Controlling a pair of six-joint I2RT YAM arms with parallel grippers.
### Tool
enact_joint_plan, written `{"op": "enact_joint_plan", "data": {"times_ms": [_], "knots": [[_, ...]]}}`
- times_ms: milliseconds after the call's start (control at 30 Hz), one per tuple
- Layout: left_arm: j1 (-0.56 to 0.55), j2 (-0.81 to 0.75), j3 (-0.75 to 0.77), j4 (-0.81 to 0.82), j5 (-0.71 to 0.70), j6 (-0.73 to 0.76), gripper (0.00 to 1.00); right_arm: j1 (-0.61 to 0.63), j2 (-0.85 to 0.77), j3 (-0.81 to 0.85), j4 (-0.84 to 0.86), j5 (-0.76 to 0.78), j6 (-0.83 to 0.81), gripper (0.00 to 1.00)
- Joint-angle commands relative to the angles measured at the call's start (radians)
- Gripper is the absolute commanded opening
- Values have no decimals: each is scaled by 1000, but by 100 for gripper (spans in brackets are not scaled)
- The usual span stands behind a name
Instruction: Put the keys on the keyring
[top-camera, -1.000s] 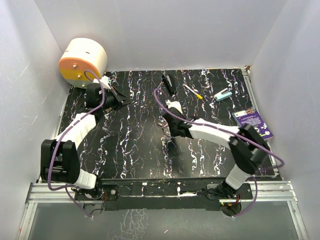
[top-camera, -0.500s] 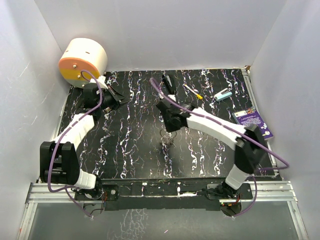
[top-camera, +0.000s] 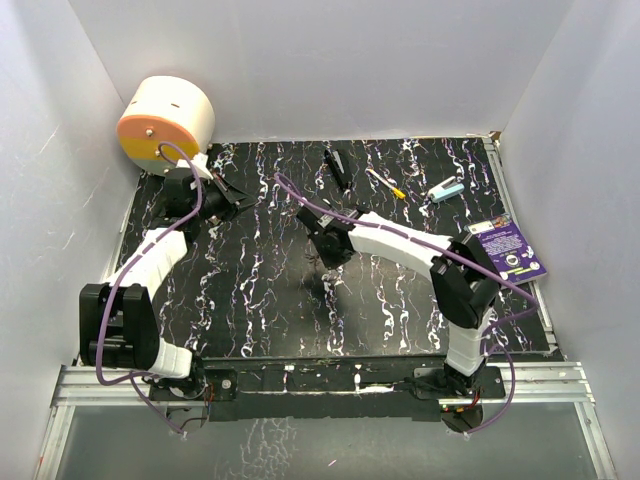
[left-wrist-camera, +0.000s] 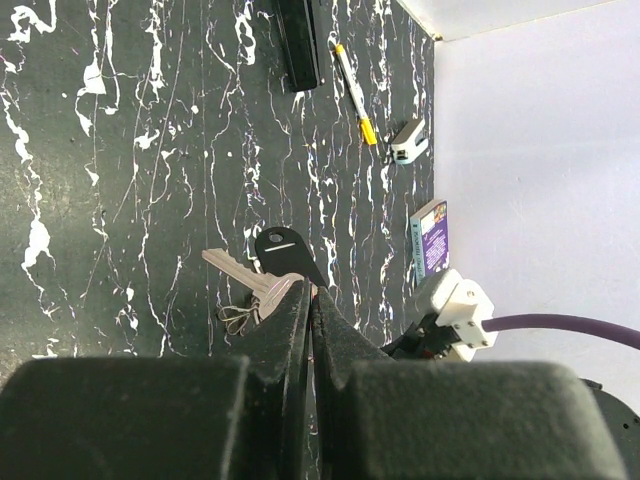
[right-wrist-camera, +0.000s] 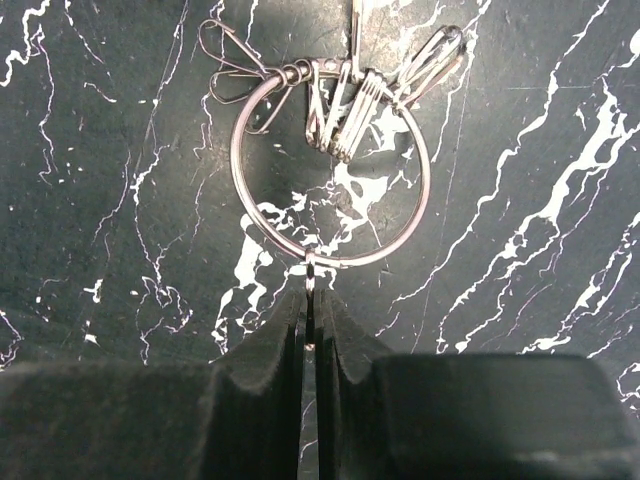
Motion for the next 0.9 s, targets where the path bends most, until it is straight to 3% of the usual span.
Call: {"op": "enact_joint_plan", "data": {"times_ms": [0,233,333,567,867], "knots": [[11,-52,-7,28,4,4,0,11,-100,6,20,16,-9,8],[23,-101,-23,30,-3,-2,0,94,-451,-153,-97,44,169,8],[28,-99,-20,31,-5,-3,0,114,-516,-148,-179,37,217,8],[42,-97,-37,34,-14,0,0,114,-316,-173,-122,31,122,8],[56,-94,-41,34,-17,2,0,87,-53,-9,-80,50,-34,8]]}}
